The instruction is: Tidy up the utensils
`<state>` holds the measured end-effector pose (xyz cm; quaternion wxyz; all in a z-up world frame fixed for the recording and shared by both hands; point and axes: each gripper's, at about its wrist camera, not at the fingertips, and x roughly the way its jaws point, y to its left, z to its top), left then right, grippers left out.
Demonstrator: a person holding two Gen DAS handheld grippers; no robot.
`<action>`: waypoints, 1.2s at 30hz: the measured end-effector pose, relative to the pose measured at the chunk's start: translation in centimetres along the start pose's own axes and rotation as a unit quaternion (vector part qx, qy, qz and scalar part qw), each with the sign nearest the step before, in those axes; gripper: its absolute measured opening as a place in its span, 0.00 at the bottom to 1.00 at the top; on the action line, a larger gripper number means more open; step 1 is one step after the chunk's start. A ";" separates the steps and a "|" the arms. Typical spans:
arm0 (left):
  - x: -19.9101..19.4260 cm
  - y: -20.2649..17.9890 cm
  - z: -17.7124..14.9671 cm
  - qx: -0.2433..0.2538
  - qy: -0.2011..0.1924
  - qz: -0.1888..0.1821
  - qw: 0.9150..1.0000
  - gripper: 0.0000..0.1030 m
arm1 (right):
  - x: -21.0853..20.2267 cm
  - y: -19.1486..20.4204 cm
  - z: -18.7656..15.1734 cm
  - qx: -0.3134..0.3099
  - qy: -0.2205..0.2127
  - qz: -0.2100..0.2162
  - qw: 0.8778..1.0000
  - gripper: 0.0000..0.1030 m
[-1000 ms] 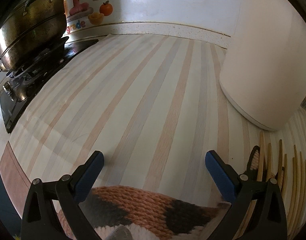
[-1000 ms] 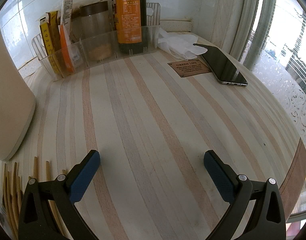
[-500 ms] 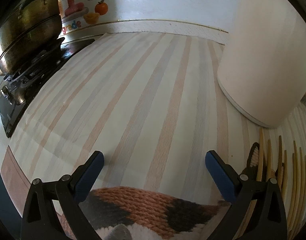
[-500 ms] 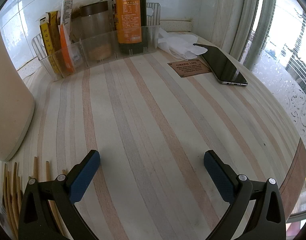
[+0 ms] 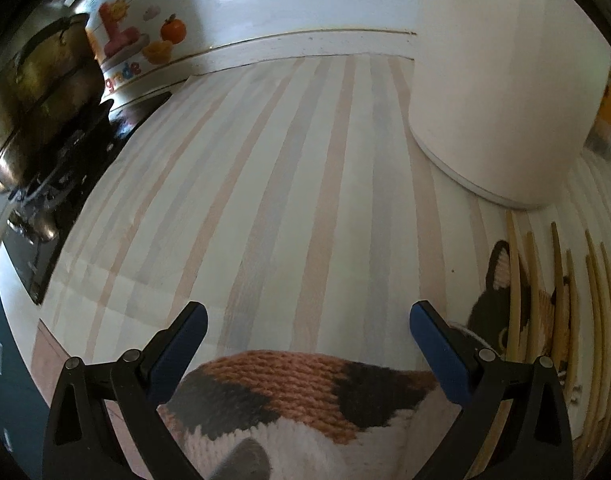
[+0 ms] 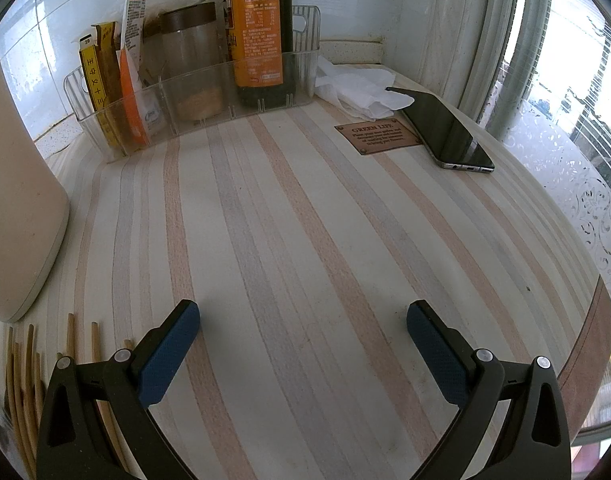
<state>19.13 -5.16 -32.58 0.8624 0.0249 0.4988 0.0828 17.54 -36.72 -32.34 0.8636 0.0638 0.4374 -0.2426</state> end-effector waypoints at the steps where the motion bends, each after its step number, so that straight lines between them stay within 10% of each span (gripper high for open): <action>1: 0.0 0.0 0.0 0.003 0.002 0.001 1.000 1.00 | 0.0 0.0 0.0 0.000 0.000 0.000 1.000 1.00; 18: -5.7 1.9 2.0 0.035 -0.008 -0.010 0.999 1.00 | 0.0 0.9 0.6 0.005 0.021 0.012 1.000 0.98; 29: -13.9 1.5 3.3 0.023 0.090 -0.077 0.993 1.00 | -18.4 3.2 -1.9 -0.031 0.075 0.062 0.995 0.97; 31: -12.8 0.9 3.3 0.016 0.112 -0.092 0.989 1.00 | -18.2 3.2 -2.4 -0.036 0.117 0.061 0.991 0.74; 36: -7.8 -2.3 2.9 0.032 0.153 -0.096 0.983 0.71 | -15.3 2.0 -2.8 -0.021 0.159 0.088 0.983 0.62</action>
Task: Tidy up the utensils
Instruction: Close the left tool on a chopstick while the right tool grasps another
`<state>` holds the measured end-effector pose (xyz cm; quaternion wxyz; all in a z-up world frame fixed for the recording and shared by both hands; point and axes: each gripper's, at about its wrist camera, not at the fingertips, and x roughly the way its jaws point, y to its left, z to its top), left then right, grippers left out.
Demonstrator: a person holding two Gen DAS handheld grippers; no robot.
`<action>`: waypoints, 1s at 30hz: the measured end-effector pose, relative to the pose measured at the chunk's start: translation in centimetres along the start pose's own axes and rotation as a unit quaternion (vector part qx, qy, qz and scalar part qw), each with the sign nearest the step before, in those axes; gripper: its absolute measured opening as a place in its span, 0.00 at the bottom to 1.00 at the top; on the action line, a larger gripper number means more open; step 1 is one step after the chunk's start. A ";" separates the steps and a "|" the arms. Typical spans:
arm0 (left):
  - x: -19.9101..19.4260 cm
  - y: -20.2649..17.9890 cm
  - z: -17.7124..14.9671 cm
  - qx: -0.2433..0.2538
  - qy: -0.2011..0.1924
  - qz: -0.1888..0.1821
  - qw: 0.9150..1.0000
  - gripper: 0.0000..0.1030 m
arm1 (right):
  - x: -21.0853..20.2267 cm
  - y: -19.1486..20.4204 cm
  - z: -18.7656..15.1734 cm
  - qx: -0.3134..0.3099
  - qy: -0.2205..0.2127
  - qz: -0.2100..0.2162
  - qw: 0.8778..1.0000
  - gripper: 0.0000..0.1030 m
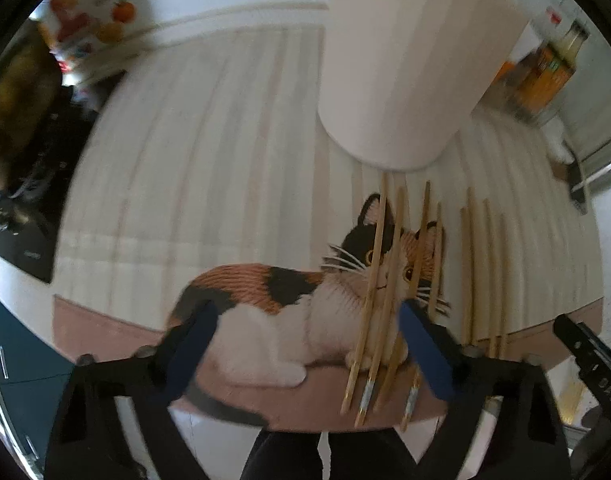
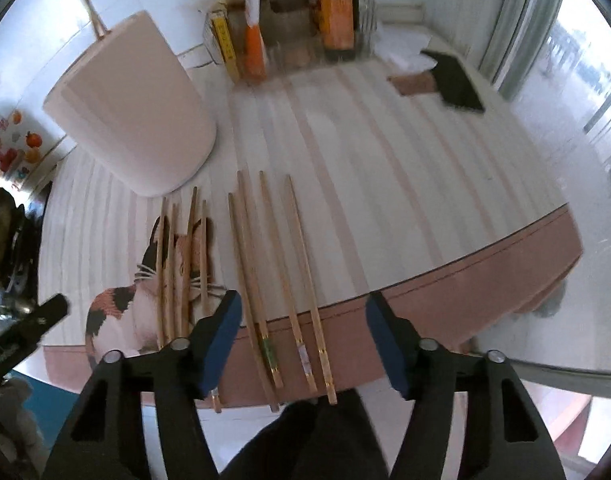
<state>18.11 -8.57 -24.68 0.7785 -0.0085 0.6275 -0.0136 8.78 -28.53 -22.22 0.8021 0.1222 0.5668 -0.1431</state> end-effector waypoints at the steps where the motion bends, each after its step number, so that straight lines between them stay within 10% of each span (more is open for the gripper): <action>1: 1.3 -0.6 0.5 0.006 0.011 -0.002 1.000 0.68 | 0.9 -0.3 0.5 -0.002 0.007 -0.005 1.000 0.62; 5: 5.4 -2.4 1.7 0.027 0.052 -0.011 0.998 0.39 | 4.4 -1.2 1.8 -0.003 0.044 0.004 0.999 0.57; 13: 8.1 -4.8 2.3 0.065 0.069 0.000 0.996 0.35 | 9.2 -1.2 3.8 -0.029 0.093 0.014 0.995 0.51; 16: 7.8 -5.2 2.4 0.064 0.064 -0.001 0.996 0.05 | 10.2 -1.0 4.1 -0.035 0.105 0.014 0.994 0.48; 24: 7.2 -1.2 0.5 -0.012 0.077 -0.005 0.997 0.04 | 11.8 0.7 4.2 -0.070 0.116 -0.014 0.991 0.06; 30: 6.6 0.3 -1.8 -0.018 0.086 -0.010 0.996 0.04 | 11.0 -0.1 2.7 -0.068 0.137 -0.034 0.988 0.06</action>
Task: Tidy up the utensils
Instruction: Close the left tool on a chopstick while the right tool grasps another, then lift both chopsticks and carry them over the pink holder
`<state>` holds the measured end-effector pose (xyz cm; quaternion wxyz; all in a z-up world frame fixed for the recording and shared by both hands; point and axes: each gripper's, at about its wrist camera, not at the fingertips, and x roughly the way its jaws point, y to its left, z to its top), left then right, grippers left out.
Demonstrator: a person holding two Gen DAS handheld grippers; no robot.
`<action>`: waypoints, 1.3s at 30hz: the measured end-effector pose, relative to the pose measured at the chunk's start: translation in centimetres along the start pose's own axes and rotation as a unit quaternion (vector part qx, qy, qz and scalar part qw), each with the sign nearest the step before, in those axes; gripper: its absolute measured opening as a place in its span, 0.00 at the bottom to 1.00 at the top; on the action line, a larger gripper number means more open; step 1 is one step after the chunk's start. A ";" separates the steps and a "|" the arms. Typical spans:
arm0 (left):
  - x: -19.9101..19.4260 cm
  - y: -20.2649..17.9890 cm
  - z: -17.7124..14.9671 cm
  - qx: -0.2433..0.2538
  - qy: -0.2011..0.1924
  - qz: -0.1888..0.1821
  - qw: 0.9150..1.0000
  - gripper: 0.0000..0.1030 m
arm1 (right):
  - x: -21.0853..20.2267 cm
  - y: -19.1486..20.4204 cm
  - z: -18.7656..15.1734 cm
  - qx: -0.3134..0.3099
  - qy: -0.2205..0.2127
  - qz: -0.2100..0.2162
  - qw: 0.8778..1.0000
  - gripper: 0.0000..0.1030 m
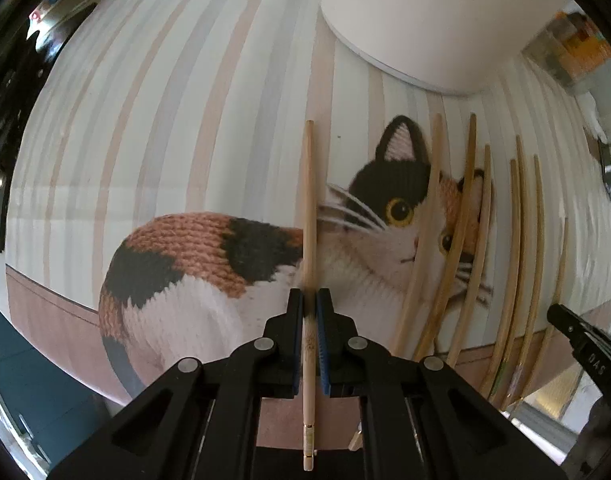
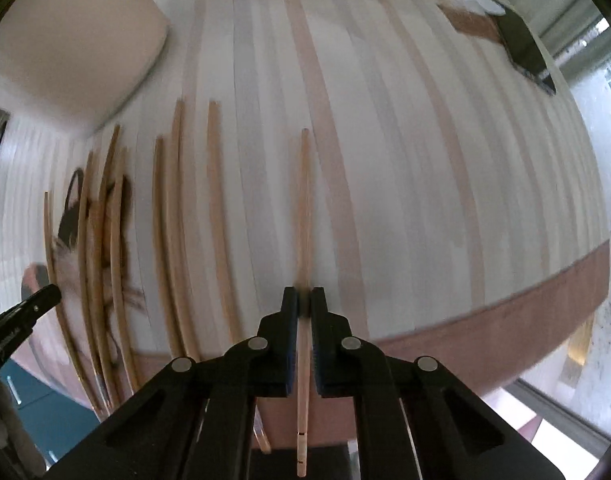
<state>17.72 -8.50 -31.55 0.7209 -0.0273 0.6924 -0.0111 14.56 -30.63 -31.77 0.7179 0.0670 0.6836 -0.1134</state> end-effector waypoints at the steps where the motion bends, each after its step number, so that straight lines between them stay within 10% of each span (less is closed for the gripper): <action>1: 0.0 -0.3 -0.2 0.005 -0.001 0.004 1.000 0.05 | 0.0 -0.2 -0.4 -0.001 0.003 -0.002 1.000 0.07; 20: -0.1 -1.3 -0.3 0.030 -0.028 0.040 0.998 0.04 | 0.3 0.8 1.6 -0.003 0.017 -0.041 0.999 0.07; 30: -9.7 0.3 -0.5 0.023 -0.131 0.015 0.991 0.04 | -4.8 0.5 -1.3 0.035 -0.072 -0.020 0.997 0.06; 39: -20.5 1.9 1.1 -0.008 -0.250 -0.029 0.968 0.04 | -13.7 0.7 -0.9 0.069 -0.186 0.015 0.980 0.06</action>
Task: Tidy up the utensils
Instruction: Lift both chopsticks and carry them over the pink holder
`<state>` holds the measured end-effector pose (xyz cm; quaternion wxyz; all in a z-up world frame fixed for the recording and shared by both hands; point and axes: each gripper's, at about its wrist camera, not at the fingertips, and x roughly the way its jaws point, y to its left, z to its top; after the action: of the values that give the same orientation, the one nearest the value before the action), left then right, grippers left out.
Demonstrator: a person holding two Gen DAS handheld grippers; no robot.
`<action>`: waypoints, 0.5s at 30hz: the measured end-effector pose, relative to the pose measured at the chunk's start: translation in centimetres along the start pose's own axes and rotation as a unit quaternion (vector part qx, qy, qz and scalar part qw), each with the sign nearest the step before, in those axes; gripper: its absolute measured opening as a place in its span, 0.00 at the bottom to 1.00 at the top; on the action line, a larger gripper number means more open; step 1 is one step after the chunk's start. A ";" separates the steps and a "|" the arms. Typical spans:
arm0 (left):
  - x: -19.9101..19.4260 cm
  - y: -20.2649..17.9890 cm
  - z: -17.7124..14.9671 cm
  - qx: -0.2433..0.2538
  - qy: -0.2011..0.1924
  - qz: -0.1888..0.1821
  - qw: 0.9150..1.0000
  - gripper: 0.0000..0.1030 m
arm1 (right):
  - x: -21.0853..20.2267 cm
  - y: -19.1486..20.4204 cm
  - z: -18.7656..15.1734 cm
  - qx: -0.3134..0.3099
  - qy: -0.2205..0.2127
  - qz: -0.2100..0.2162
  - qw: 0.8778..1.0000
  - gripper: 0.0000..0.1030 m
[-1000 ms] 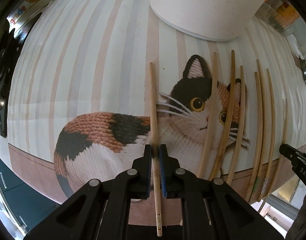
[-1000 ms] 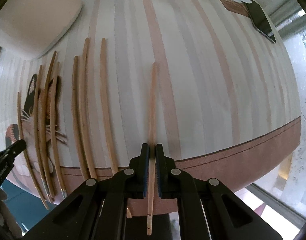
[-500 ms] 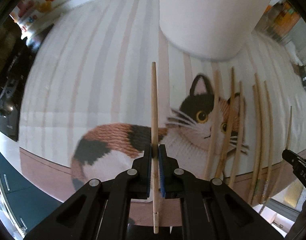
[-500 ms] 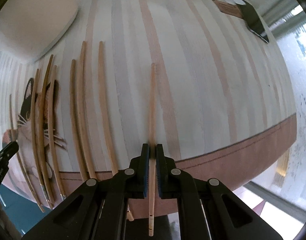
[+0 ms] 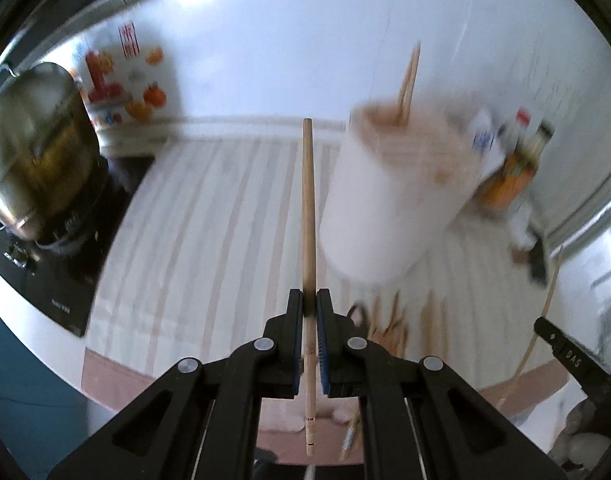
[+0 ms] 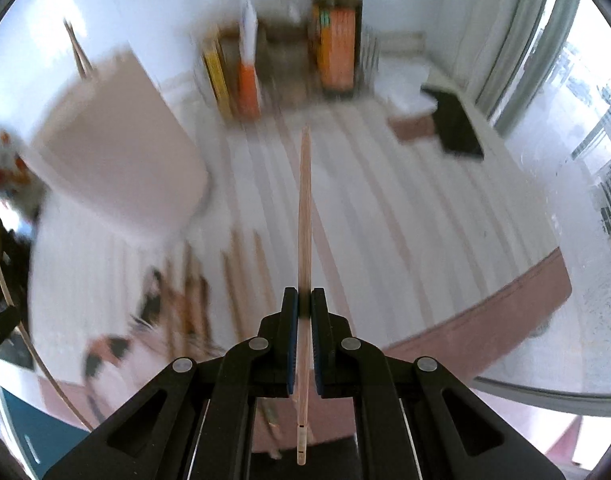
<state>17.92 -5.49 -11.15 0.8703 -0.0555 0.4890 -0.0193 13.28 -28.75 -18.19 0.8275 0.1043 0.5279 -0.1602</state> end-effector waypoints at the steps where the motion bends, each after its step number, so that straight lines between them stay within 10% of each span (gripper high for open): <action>1: -0.6 0.1 0.9 -0.007 -0.009 -0.004 1.000 0.04 | -0.9 0.2 0.8 0.004 -0.013 0.007 1.000 0.06; 15: -4.8 -1.8 15.7 -0.093 -0.115 -0.043 0.988 0.04 | -9.5 6.0 17.8 0.011 -0.151 0.144 0.978 0.06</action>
<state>28.86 -5.66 1.28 0.9100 -0.1589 0.3829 -0.0048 26.81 -27.82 -2.07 0.9108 0.1632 0.3747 -0.0592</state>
